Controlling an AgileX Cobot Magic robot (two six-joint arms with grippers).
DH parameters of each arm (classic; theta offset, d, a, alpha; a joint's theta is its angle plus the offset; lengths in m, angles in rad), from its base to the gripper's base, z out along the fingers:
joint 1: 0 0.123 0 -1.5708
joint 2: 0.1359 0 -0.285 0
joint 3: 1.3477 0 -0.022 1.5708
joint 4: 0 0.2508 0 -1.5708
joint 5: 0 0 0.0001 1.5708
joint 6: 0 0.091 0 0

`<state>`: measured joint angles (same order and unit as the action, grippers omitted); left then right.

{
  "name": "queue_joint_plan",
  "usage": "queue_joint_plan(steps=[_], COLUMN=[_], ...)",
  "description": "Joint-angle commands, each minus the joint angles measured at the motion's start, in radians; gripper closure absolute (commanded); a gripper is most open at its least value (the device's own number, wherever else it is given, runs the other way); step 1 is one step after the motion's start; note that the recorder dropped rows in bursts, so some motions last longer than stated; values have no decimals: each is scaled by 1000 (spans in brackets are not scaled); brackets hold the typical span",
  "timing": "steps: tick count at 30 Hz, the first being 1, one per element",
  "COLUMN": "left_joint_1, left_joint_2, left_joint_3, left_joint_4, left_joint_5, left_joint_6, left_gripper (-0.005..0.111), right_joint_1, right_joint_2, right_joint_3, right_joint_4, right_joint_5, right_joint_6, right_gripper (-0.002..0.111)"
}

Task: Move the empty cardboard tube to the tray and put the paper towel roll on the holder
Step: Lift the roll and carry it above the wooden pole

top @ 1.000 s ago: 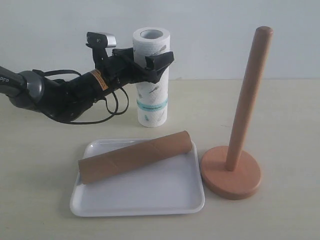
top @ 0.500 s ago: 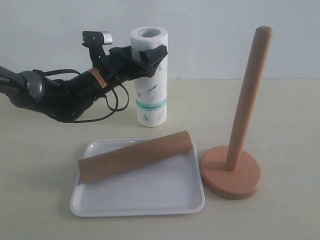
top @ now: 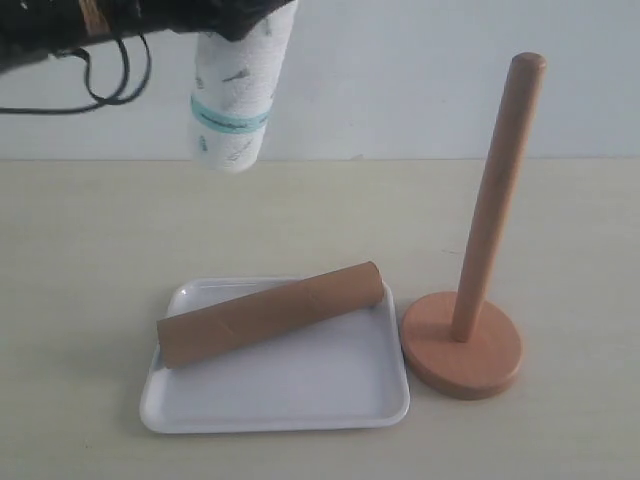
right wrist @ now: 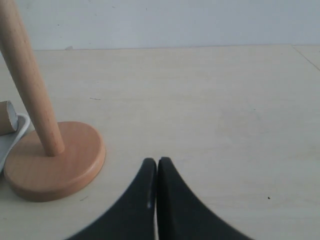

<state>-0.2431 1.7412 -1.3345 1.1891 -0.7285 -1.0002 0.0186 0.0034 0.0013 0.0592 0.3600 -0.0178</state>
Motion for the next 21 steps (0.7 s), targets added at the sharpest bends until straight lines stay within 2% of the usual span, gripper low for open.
queue_joint_plan(steps=[1,4,7,9,10,11,12,13,15,16,19,21], left_joint_1=[-3,-47,-132,-224,-301,-333,-405,-428,-519,-541,-602,-634], left_joint_2=[-217,-327,-369,-363,-348,-340,-315,-302,-263,-250,-177,-129], left_joint_3=[91,120,100,65,34,20,-13,-30,-101,-118,-190,-239], left_joint_4=[177,122,-113,-208,-240,-268,-372,-416,-632,-682,-723,-723], left_joint_5=[40,70,70,78,111,132,161,157,155,157,167,224], left_joint_6=[-207,-241,-233,-152,-58,-21,84,137,352,376,378,378], left_gripper=[103,103,103,103,103,103,103,103,103,103,103,103], right_joint_1=[2,2,2,2,2,2,2,2,2,2,2,2], right_joint_2=[-3,-3,-3,-3,-3,-3,-3,-3,-3,-3,-3,-3], right_joint_3=[-1,-1,-1,-1,-1,-1,-1,-1,-1,-1,-1,-1], right_joint_4=[-6,-6,-6,-6,-6,-6,-6,-6,-6,-6,-6,-6], right_joint_5=[-3,-3,-3,-3,-3,-3,-3,-3,-3,-3,-3,-3], right_joint_6=[-2,-2,-2,-2,-2,-2,-2,-2,-2,-2,-2,-2], right_gripper=[108,108,108,108,108,108,108,108,108,108,108,108])
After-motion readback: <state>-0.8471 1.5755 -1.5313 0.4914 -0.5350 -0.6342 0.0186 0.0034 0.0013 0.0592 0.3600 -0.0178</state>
